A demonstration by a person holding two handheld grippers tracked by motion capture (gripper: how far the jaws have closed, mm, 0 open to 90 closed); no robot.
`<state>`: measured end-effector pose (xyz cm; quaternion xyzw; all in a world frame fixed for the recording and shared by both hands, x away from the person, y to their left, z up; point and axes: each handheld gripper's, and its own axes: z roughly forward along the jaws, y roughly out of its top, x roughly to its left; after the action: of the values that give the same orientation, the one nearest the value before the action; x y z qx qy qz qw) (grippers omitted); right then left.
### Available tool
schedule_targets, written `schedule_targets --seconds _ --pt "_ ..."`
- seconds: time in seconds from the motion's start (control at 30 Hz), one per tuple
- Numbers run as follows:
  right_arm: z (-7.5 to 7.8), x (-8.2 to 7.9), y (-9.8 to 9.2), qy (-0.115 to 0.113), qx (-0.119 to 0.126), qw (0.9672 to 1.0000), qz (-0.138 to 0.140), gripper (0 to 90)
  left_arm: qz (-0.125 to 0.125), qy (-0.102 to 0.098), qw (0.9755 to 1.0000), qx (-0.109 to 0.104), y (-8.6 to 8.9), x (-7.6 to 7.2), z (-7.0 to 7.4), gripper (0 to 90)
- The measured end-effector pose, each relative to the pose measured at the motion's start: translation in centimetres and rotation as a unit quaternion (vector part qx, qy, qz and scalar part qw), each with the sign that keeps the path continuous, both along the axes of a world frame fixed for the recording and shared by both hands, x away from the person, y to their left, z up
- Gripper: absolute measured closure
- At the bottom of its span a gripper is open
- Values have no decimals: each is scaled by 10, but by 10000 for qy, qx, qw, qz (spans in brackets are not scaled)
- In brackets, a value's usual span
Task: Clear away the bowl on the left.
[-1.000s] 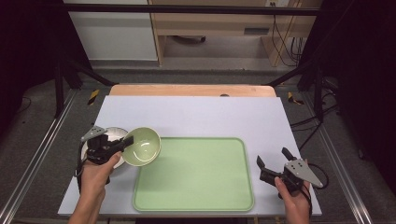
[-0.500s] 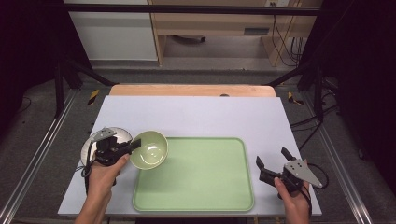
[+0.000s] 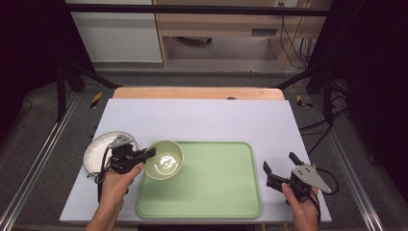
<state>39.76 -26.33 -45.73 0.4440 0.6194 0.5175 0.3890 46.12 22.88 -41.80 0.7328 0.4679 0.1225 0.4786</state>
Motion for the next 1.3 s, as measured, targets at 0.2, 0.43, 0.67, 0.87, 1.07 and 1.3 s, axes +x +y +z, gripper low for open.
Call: schedule_targets --seconds 0.2,0.43,0.67,0.87,1.07,1.3 --pt "0 0 0 13 2 10000 -8 47 -137 58 9999 41 -12 -1 -5 826" --pt "0 1 2 5 -17 10000 31 46 -243 125 9996 121 -23 0 -11 826" --pt "-1 1 2 20 -22 10000 29 46 -326 173 9992 140 -31 -1 -15 826" --pt "-1 1 3 15 -33 10000 45 46 -426 212 9987 170 -39 -1 -19 826" --pt "-1 2 3 12 -37 10000 47 47 -508 239 9982 226 -48 -1 -22 826" --pt "-1 2 3 16 -39 10000 50 46 -603 275 9975 247 -58 -2 -25 825"
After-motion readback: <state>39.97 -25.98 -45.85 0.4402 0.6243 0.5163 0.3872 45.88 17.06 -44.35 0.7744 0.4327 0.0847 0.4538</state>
